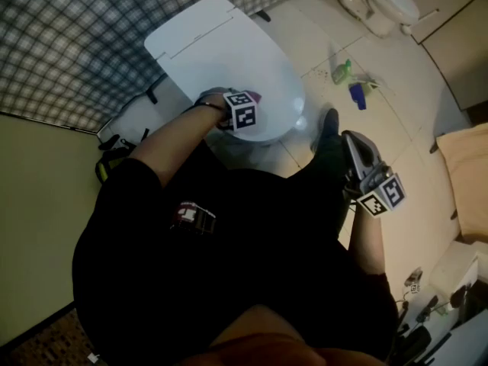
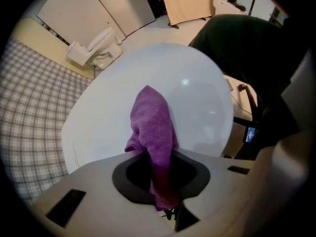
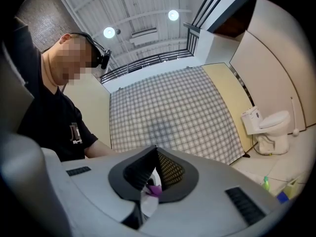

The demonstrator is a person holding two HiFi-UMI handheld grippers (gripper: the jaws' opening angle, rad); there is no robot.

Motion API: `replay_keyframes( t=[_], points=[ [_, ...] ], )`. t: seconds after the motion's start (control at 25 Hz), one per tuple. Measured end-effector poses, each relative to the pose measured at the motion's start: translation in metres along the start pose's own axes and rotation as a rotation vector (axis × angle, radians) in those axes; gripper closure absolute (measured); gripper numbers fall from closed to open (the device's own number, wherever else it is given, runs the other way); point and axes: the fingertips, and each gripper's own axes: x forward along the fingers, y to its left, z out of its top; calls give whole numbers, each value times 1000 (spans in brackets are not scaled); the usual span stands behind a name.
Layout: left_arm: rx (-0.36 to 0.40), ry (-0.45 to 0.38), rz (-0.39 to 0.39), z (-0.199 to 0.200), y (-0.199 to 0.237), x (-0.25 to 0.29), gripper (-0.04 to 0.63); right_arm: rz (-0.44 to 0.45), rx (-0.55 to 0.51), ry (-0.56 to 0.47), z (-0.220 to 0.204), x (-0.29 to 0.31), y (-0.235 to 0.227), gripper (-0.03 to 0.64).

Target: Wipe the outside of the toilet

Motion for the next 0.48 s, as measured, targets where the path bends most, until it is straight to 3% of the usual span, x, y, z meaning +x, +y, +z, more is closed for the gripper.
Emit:
replay_keyframes(
  t=[0.12,0.28,0.4,0.48],
  points=[
    [34,-48,-46,37,-51,-13,543,7,-16,-30,7,-14,5,627],
    [80,-52,-56,61,-85,-21,543,8,-29,-77,14,-31,9,627],
    [67,-73,-95,67,-108,-24,541,2,-40,-105,18,-45,13,627],
    [37,-125,-162,75,-125,-28,541,-14,-42,-115,20,-55,12,627]
  ],
)
